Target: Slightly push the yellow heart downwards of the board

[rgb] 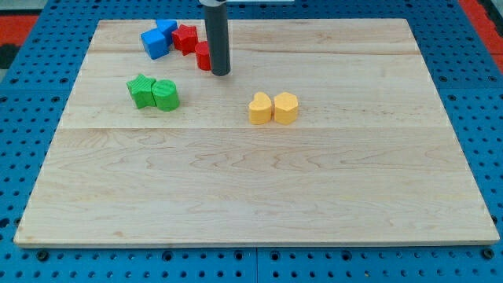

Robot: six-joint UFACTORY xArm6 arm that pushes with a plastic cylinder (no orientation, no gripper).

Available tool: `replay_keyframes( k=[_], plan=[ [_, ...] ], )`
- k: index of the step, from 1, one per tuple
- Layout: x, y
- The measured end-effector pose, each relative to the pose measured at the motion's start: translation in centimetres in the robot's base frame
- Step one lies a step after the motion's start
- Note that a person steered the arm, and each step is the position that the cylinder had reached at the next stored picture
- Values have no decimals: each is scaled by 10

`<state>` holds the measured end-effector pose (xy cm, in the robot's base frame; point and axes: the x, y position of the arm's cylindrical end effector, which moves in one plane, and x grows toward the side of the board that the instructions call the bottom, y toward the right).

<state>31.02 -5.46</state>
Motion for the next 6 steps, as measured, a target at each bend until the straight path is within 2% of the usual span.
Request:
replay_keyframes(
  k=[1, 2, 3, 4, 5, 6],
  plan=[
    [-28, -2],
    [-36, -29],
    [-2, 23],
    [68, 52],
    [102, 11],
    [97, -57]
  ],
)
